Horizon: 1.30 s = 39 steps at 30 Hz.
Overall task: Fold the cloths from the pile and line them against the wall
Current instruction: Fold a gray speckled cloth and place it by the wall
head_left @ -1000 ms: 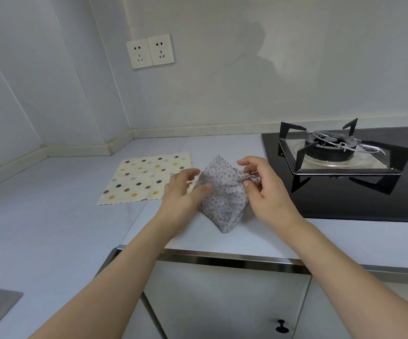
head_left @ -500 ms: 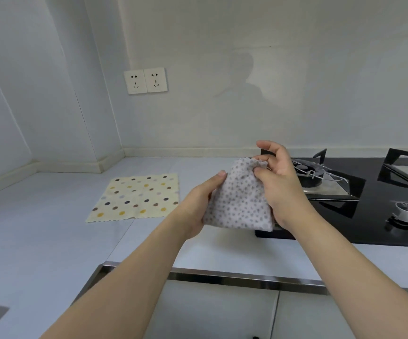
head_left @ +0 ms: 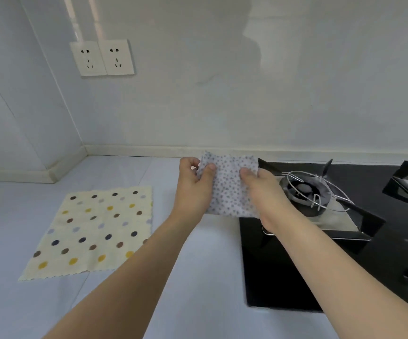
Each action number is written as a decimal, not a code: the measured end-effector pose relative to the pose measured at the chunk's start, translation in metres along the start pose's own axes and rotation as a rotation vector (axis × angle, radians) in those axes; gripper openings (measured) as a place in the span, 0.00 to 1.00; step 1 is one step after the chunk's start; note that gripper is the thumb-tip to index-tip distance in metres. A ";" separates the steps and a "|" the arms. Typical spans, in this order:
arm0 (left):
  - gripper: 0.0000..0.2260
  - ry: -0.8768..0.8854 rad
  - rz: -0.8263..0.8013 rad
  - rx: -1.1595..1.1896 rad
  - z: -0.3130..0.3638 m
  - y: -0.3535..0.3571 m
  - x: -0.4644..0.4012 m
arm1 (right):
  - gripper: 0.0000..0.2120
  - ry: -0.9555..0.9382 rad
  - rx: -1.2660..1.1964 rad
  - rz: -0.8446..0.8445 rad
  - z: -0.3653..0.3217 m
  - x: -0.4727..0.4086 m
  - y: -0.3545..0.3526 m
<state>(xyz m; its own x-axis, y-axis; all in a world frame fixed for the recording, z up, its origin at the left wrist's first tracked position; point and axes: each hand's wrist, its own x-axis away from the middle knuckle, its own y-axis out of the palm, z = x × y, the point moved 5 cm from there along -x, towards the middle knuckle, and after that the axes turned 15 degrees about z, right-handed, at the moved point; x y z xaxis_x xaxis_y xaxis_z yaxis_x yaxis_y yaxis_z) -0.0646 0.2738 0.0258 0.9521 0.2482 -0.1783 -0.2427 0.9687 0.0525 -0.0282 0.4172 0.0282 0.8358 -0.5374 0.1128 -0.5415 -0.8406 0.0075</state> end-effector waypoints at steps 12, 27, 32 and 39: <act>0.10 -0.369 -0.143 -0.074 0.158 0.092 0.023 | 0.15 -0.251 0.301 0.259 -0.172 0.012 -0.097; 0.07 -0.090 -0.307 -0.206 0.195 0.356 0.183 | 0.17 -0.035 0.204 0.437 -0.175 -0.043 -0.407; 0.05 -0.141 -0.347 -0.222 0.196 0.422 0.214 | 0.19 0.088 0.212 0.410 -0.161 -0.075 -0.475; 0.06 -0.225 -0.465 -0.259 0.172 0.538 0.231 | 0.16 0.169 0.064 0.508 -0.165 -0.121 -0.574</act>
<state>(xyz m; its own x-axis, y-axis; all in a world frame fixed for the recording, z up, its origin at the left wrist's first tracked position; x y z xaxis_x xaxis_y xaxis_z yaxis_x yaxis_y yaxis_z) 0.0569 0.8515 0.1823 0.9788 -0.1842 0.0893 0.2002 0.9527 -0.2286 0.1665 0.9762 0.1739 0.4406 -0.8636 0.2449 -0.8628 -0.4828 -0.1501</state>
